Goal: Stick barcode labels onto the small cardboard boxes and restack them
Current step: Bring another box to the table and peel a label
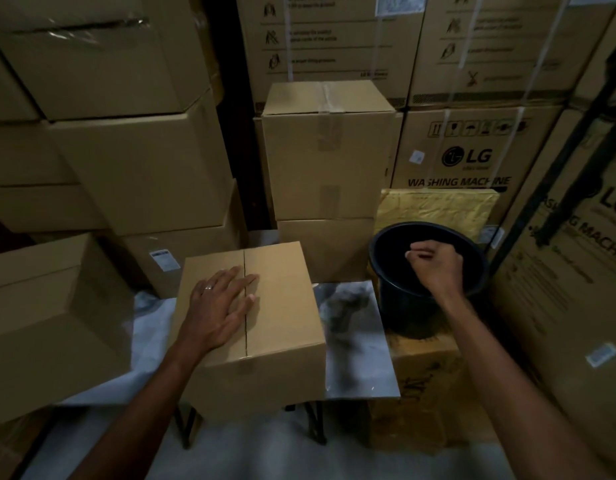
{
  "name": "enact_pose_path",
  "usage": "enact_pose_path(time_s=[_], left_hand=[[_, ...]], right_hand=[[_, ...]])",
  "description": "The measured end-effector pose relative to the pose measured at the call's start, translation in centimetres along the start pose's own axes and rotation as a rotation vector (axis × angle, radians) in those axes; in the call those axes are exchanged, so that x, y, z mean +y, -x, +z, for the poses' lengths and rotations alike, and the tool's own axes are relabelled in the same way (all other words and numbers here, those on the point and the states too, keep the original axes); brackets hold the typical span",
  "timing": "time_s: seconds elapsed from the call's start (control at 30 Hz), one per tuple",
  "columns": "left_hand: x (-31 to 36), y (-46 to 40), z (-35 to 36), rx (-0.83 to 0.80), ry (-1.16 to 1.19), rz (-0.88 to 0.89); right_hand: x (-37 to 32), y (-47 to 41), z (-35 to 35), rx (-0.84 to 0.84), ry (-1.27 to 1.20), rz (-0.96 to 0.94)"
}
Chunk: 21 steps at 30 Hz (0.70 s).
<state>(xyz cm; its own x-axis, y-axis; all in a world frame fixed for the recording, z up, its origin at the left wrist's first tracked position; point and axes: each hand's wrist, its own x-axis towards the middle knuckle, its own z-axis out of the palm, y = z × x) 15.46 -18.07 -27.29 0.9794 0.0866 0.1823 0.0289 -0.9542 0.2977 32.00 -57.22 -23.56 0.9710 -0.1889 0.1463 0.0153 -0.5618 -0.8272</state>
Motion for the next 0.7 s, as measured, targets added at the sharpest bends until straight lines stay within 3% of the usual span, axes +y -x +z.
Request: enact_pose_path(time_s=[0.23,0.33,0.5,0.7], left_hand=[[0.8,0.6,-0.4,0.072,-0.072,-0.105],[1.1,1.4,-0.6,0.049,-0.152,-0.215],[1.7,2.2,-0.4,-0.12,-0.146,-0.198],[3.5,1.4,0.6,-0.122,-0.153,-0.106]], right_hand=[[-8.0,10.7,7.8,-0.453,-0.06,-0.299],[-9.8,14.4,11.7,-0.58,0.114,-0.49],[-9.0,16.4,14.2,-0.568,0.578,-0.696],[-7.6,15.8,12.3,-0.581,0.616,-0.647]])
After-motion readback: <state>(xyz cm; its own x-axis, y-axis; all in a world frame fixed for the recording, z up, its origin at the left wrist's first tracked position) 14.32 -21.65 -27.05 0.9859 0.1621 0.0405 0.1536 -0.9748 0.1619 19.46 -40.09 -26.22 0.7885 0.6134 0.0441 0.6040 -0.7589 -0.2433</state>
